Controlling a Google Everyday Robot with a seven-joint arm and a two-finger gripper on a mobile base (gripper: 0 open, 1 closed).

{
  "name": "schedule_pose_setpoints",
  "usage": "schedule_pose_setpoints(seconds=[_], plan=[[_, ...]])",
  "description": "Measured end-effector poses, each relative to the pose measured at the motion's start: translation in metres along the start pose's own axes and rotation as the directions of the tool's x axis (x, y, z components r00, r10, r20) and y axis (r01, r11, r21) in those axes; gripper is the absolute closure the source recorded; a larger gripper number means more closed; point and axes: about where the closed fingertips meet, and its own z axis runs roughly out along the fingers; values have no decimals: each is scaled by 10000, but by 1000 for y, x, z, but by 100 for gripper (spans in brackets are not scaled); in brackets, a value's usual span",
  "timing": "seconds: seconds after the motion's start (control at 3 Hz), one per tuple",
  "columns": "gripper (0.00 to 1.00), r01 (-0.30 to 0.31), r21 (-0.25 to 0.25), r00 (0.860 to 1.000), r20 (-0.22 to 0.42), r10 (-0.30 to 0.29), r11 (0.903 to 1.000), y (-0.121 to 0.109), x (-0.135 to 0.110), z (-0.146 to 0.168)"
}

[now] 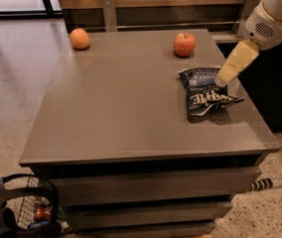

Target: Move blue chip bag near orange

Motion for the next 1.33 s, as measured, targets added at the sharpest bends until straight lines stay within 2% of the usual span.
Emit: schedule_pose_setpoints(seconds=[0.33,0.67,1.0,1.33], plan=[[0,-1222,287,9891,-786,1241,9921,-12,-17,29],[0,-2040,365,9720,-1111,2069,9783,-18,-25,46],[0,-2803,1,9550,-1012,2789,9599,-13,-22,63],[0,-3081,-283,9476,-976,3041,9509,-2,-19,71]])
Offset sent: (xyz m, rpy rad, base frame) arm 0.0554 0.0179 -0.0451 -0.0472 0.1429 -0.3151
